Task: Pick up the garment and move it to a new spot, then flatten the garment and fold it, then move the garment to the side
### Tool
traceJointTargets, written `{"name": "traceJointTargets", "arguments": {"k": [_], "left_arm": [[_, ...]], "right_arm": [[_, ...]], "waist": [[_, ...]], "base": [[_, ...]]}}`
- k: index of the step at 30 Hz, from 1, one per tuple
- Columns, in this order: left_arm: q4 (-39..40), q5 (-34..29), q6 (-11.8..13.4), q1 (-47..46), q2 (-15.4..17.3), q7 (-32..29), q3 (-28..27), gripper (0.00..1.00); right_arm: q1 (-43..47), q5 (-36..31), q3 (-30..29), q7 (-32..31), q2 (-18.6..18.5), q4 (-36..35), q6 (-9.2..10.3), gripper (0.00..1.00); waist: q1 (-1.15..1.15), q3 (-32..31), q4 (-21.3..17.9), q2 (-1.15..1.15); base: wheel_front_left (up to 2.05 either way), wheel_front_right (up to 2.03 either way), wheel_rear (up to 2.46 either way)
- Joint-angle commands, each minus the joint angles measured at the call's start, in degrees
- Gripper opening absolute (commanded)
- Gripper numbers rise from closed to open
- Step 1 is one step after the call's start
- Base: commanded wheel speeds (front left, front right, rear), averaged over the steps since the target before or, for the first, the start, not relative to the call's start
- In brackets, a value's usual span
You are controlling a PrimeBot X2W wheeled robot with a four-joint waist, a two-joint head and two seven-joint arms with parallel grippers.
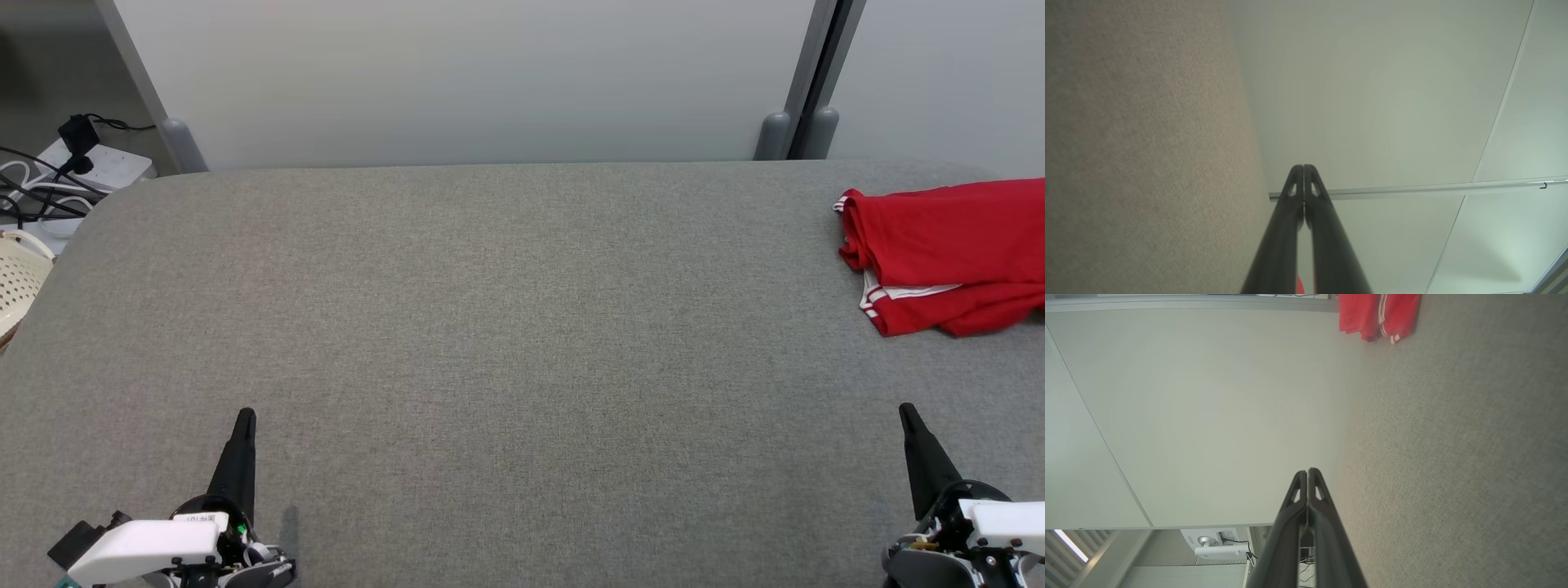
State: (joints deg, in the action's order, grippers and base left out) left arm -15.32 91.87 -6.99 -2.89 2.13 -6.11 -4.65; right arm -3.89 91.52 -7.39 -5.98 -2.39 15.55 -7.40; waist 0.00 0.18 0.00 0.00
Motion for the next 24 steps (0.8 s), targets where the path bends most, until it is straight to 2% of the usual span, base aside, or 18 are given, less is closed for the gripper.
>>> {"name": "traceJointTargets", "arguments": {"k": [1, 24], "left_arm": [[1.26, 0.29, -0.49, -3.31, 0.75, -0.38, -1.88, 0.0], [1.26, 0.29, -0.49, -3.31, 0.75, -0.38, -1.87, 0.0]], "right_arm": [[-2.28, 0.7, 0.93, -0.45, -0.58, -1.53, -0.09, 0.0], [-2.29, 0.66, 0.89, -0.49, -0.55, -1.53, -0.09, 0.0]], "waist": [[0.0, 0.0, 0.0, 0.0], [0.0, 0.0, 0.0, 0.0]], "base": [[0.0, 0.0, 0.0], [0.0, 0.0, 0.0]]}}
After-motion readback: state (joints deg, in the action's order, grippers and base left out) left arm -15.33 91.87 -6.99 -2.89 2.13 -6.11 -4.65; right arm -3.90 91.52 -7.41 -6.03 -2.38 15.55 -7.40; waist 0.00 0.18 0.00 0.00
